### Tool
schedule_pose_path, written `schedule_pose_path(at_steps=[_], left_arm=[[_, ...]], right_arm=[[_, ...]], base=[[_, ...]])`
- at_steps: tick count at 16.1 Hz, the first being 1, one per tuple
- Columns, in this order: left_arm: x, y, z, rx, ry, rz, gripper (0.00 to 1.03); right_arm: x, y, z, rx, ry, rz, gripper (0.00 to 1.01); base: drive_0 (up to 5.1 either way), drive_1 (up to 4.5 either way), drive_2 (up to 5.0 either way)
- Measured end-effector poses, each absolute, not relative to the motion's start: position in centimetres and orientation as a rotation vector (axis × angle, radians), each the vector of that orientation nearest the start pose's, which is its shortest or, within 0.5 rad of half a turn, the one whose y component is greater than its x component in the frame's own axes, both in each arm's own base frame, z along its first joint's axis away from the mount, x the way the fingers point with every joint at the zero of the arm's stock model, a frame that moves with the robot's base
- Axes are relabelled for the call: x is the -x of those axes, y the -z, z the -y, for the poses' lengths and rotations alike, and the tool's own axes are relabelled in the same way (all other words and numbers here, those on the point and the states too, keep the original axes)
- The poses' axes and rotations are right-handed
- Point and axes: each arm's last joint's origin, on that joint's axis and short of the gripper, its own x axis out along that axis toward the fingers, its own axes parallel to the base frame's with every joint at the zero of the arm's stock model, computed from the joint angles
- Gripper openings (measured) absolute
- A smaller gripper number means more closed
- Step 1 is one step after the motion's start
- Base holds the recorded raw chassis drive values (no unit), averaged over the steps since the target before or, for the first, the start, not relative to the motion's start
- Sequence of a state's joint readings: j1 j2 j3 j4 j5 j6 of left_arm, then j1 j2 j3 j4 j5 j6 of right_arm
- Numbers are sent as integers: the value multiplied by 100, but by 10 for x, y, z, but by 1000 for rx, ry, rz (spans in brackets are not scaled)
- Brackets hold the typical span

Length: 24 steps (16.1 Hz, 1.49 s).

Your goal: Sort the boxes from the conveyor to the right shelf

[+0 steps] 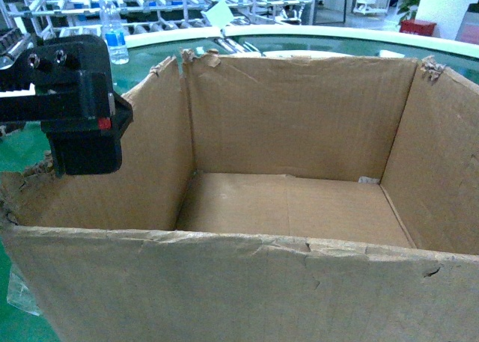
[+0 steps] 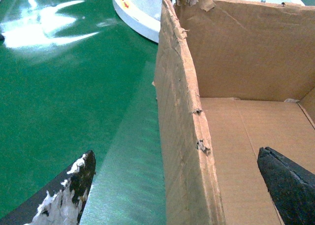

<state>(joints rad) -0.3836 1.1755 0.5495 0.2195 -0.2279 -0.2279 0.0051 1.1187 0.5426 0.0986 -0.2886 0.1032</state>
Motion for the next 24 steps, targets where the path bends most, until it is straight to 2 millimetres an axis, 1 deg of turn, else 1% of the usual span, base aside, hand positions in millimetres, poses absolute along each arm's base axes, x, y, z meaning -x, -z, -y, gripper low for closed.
schedule_pose_path(at_steps=[3,5,7,10,13,14,15,17,19,21,23,24], left_arm=[[-229,-208,87,80,67,-436,98],[-228,-205,88,77,46,-457,98],[-229,-201,93,71,44,-477,98],[-235,-199,95,67,20,-484,98],[-234,-199,96,72,24,-489,98],[-234,-199,96,75,24,-490,96],[-234,-199,96,80,24,-490,87],[-234,-199,96,84,24,-489,64],[-234,-200,98,88,45,-488,42],[-234,-202,101,94,72,-486,18],[-234,-202,102,99,82,-485,5],[-234,-202,102,102,83,-486,3]], right_arm=[[-236,-202,-7,-151,-245,-531,98],[-238,-199,-7,-139,-243,-531,98],[-241,-196,-5,-132,-231,-531,98],[-245,-195,-4,-111,-220,-523,98],[-245,-195,-3,-86,-209,-518,98],[-245,-195,-3,-84,-209,-518,98],[-245,-195,-3,-84,-209,-518,95],[-245,-195,-5,-80,-220,-518,72],[-245,-196,-6,-79,-227,-515,50],[-245,-196,-7,-79,-235,-513,26],[-245,-196,-8,-82,-248,-512,13],[-245,-197,-9,-81,-250,-512,5]], base=[[0,0,0],[0,0,0],[0,0,0],[0,0,0],[0,0,0],[0,0,0],[0,0,0],[0,0,0],[0,0,0],[0,0,0],[0,0,0],[0,0,0]])
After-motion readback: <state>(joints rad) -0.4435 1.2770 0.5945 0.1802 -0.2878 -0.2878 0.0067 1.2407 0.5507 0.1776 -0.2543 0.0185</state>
